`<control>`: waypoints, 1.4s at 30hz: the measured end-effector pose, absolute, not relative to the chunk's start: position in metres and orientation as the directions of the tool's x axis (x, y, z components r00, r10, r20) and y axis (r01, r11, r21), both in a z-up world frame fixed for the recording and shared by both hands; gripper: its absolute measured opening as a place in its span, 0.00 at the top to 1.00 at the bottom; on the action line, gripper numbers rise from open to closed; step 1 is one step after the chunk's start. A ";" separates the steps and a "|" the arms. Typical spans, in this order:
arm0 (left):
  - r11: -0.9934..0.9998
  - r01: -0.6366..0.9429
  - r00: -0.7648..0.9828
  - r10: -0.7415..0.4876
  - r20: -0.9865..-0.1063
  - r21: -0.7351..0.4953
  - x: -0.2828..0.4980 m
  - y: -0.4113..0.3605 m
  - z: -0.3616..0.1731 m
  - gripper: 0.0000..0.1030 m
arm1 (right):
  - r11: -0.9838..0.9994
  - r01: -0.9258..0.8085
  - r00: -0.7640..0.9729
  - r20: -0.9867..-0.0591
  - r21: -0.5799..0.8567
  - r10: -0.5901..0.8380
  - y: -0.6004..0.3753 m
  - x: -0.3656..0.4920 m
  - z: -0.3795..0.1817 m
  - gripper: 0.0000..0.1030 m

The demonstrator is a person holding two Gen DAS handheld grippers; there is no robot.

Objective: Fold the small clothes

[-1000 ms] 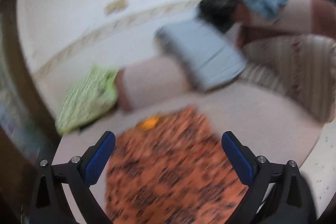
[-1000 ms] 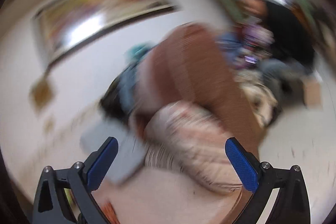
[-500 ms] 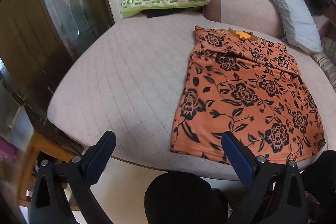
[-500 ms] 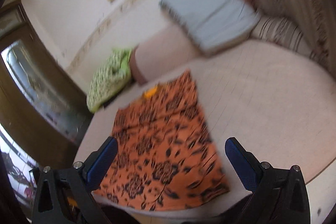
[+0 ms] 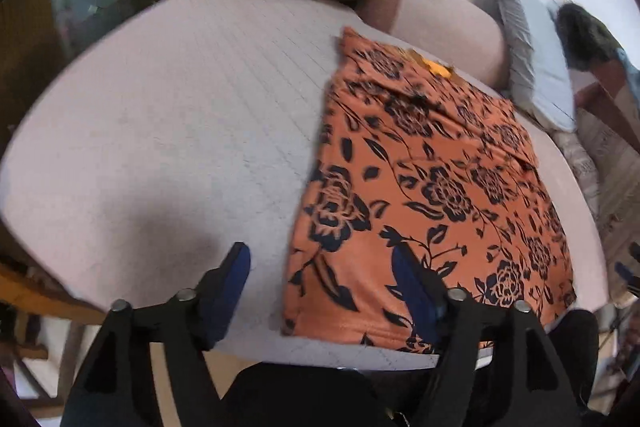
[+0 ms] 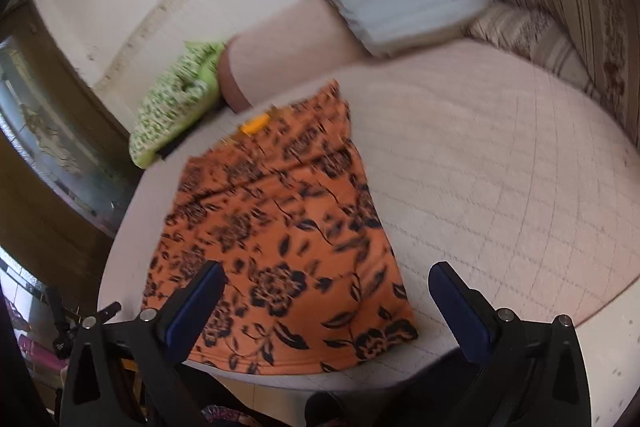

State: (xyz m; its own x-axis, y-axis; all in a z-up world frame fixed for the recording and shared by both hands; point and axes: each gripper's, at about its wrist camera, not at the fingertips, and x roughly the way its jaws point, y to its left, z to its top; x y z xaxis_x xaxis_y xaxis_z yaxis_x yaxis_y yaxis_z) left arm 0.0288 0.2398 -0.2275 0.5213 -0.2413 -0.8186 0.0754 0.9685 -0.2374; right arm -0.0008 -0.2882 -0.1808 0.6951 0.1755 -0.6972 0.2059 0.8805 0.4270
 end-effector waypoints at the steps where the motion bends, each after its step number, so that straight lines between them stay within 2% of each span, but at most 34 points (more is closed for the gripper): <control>1: 0.971 0.071 0.508 -0.234 -0.829 -0.230 0.033 0.239 -0.233 0.28 | 0.873 0.220 0.680 -0.710 0.436 0.183 -0.291 0.002 -0.188 0.00; 4: 0.962 0.069 0.451 -0.267 -0.852 -0.265 0.040 0.236 -0.252 0.28 | 0.840 0.266 0.653 -0.729 0.472 0.204 -0.299 0.005 -0.207 0.00; 5: 0.957 0.055 0.422 -0.280 -0.862 -0.283 0.040 0.236 -0.260 0.34 | 0.835 0.271 0.651 -0.730 0.480 0.208 -0.301 0.005 -0.211 0.00; 7: 0.954 0.054 0.394 -0.291 -0.872 -0.294 0.036 0.233 -0.269 0.54 | 0.838 0.275 0.651 -0.733 0.471 0.199 -0.303 0.003 -0.214 0.00; 8: 0.964 0.057 0.407 -0.259 -0.876 -0.259 0.033 0.230 -0.270 0.63 | 0.842 0.275 0.651 -0.734 0.463 0.191 -0.304 0.002 -0.214 0.00; 9: 0.972 0.065 0.417 -0.234 -0.878 -0.228 0.031 0.228 -0.269 0.67 | 0.845 0.276 0.652 -0.735 0.458 0.185 -0.306 0.002 -0.215 0.00; 11: 0.970 0.068 0.419 -0.242 -0.876 -0.235 0.028 0.229 -0.267 0.85 | 0.841 0.278 0.657 -0.731 0.464 0.187 -0.310 0.002 -0.215 0.00; 13: 0.958 0.070 0.420 -0.282 -0.863 -0.279 0.026 0.230 -0.262 0.86 | 0.837 0.281 0.660 -0.728 0.469 0.186 -0.313 0.004 -0.216 0.01; 16: 0.962 0.090 0.422 -0.271 -0.865 -0.257 0.026 0.226 -0.259 0.84 | 0.839 0.284 0.653 -0.735 0.464 0.186 -0.316 0.008 -0.223 0.01; 18: 0.963 0.076 0.395 -0.266 -0.879 -0.258 0.033 0.224 -0.263 0.52 | 0.836 0.288 0.644 -0.741 0.466 0.191 -0.319 0.011 -0.230 0.01; 19: 0.964 0.050 0.387 -0.261 -0.884 -0.263 0.034 0.225 -0.266 0.30 | 0.833 0.295 0.638 -0.745 0.469 0.194 -0.321 0.013 -0.234 0.01; 21: 0.963 0.025 0.406 -0.255 -0.878 -0.268 0.037 0.226 -0.269 0.28 | 0.823 0.306 0.627 -0.752 0.478 0.203 -0.328 0.016 -0.244 0.01; 23: 0.964 0.032 0.417 -0.252 -0.873 -0.263 0.038 0.224 -0.269 0.31 | 0.816 0.315 0.619 -0.757 0.485 0.210 -0.335 0.019 -0.251 0.02; 24: 0.966 0.036 0.422 -0.248 -0.872 -0.257 0.038 0.223 -0.269 0.38 | 0.807 0.321 0.617 -0.756 0.495 0.219 -0.339 0.021 -0.255 0.03; 25: 0.968 0.040 0.422 -0.243 -0.874 -0.250 0.039 0.221 -0.269 0.57 | 0.793 0.325 0.614 -0.752 0.516 0.238 -0.342 0.022 -0.260 0.06; 26: 0.971 0.046 0.417 -0.232 -0.879 -0.235 0.040 0.218 -0.270 0.69 | 0.774 0.326 0.609 -0.747 0.542 0.266 -0.346 0.025 -0.265 0.07; 27: 0.975 0.051 0.416 -0.219 -0.883 -0.217 0.041 0.215 -0.270 0.72 | 0.761 0.327 0.601 -0.745 0.560 0.290 -0.347 0.027 -0.270 0.11; 29: 0.971 0.064 0.411 -0.235 -0.881 -0.230 0.042 0.214 -0.269 0.89 | 0.733 0.327 0.577 -0.740 0.596 0.344 -0.346 0.034 -0.283 0.16; 32: 0.965 0.054 0.405 -0.257 -0.877 -0.258 0.044 0.215 -0.270 0.90 | 0.725 0.317 0.535 -0.747 0.611 0.396 -0.333 0.044 -0.297 0.27; 35: 0.962 0.043 0.405 -0.264 -0.875 -0.270 0.046 0.215 -0.272 0.89 | 0.797 0.292 0.505 -0.793 0.528 0.340 -0.313 0.049 -0.299 0.28; 39: 0.959 0.054 0.401 -0.276 -0.874 -0.278 0.046 0.215 -0.271 0.88 | 0.853 0.208 0.461 -0.817 0.479 0.347 -0.293 0.048 -0.291 0.59; 40: 0.957 0.053 0.403 -0.282 -0.871 -0.285 0.046 0.216 -0.271 0.88 | 0.863 0.183 0.458 -0.818 0.471 0.349 -0.288 0.047 -0.289 0.63; 42: 0.953 0.051 0.406 -0.293 -0.865 -0.299 0.045 0.218 -0.272 0.88 | 0.889 0.152 0.451 -0.830 0.433 0.327 -0.282 0.046 -0.287 0.63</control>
